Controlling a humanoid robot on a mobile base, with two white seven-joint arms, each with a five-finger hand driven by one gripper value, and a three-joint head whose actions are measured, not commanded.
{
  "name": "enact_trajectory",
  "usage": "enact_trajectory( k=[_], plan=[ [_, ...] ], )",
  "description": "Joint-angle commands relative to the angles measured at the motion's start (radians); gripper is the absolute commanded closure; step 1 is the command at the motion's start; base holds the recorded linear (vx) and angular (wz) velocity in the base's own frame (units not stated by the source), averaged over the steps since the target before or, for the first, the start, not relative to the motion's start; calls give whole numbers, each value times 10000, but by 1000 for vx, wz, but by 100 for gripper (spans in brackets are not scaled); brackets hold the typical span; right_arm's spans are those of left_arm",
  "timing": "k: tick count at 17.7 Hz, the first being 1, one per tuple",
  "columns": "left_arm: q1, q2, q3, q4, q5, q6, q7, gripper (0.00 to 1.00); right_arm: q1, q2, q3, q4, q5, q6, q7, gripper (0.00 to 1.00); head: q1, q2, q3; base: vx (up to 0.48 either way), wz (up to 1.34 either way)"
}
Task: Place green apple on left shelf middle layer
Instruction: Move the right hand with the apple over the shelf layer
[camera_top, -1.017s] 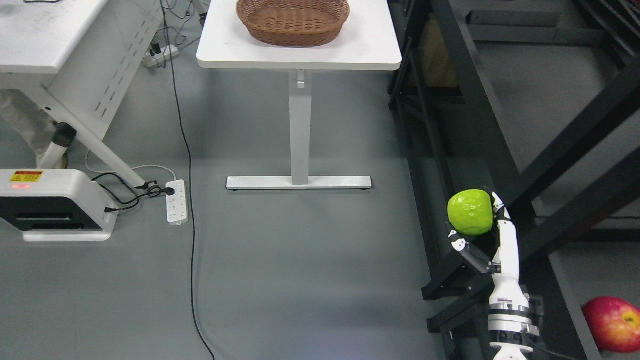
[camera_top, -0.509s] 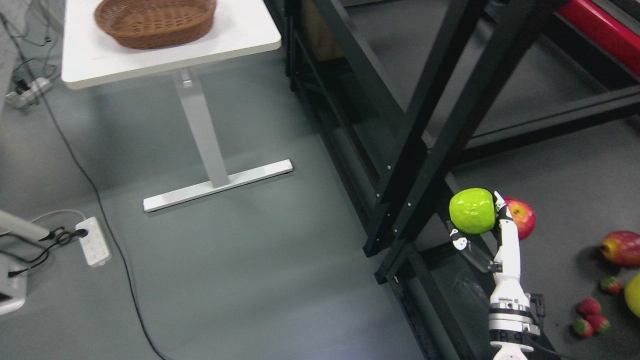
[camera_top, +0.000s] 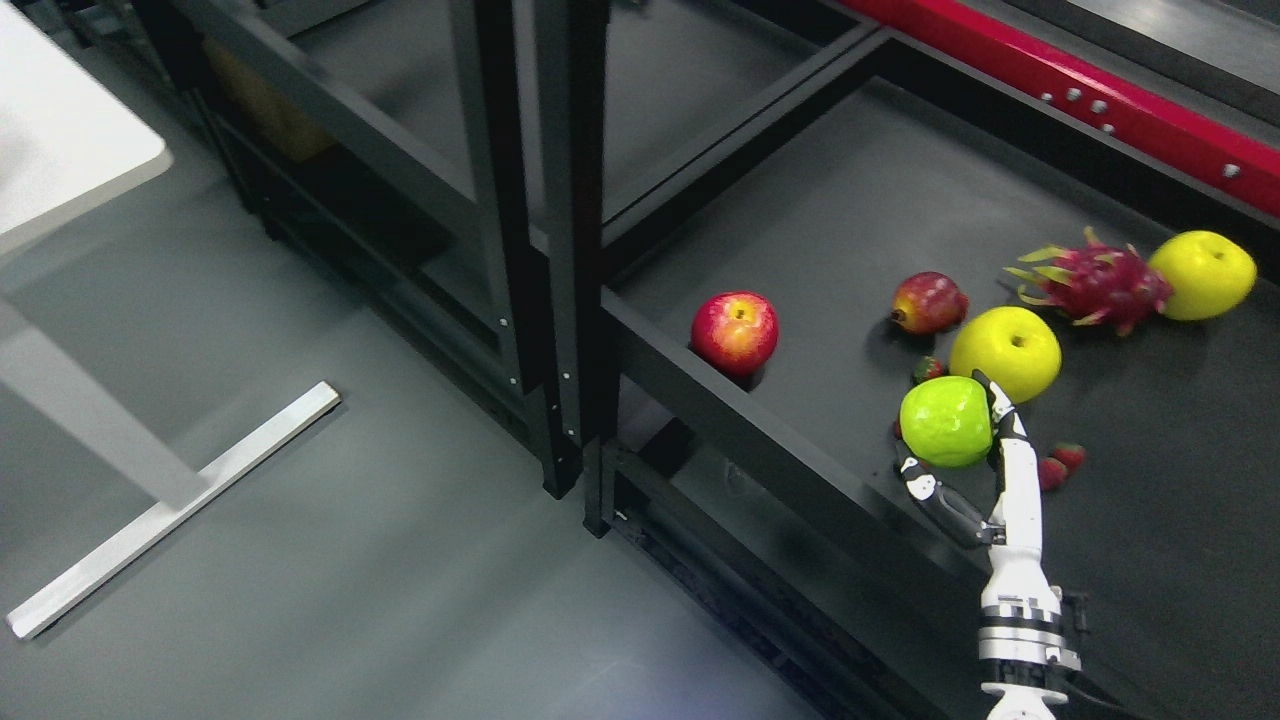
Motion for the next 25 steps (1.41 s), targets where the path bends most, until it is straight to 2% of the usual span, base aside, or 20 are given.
enact_trajectory(
  k=[1,14,25],
  plan=[
    [1,175,0,1,0,-4,5,0,-2,-175,-7,7,0,3,-3,100,0,0,0,51,-880],
    [1,175,0,1,0,-4,5,0,-293,-175,-23,-9,0,355,-3,100,0,-3,0,120,-543],
    [1,175,0,1,0,-4,5,0,-339,-175,-38,7,0,448,-3,100,0,-3,0,116,-129]
  ],
)
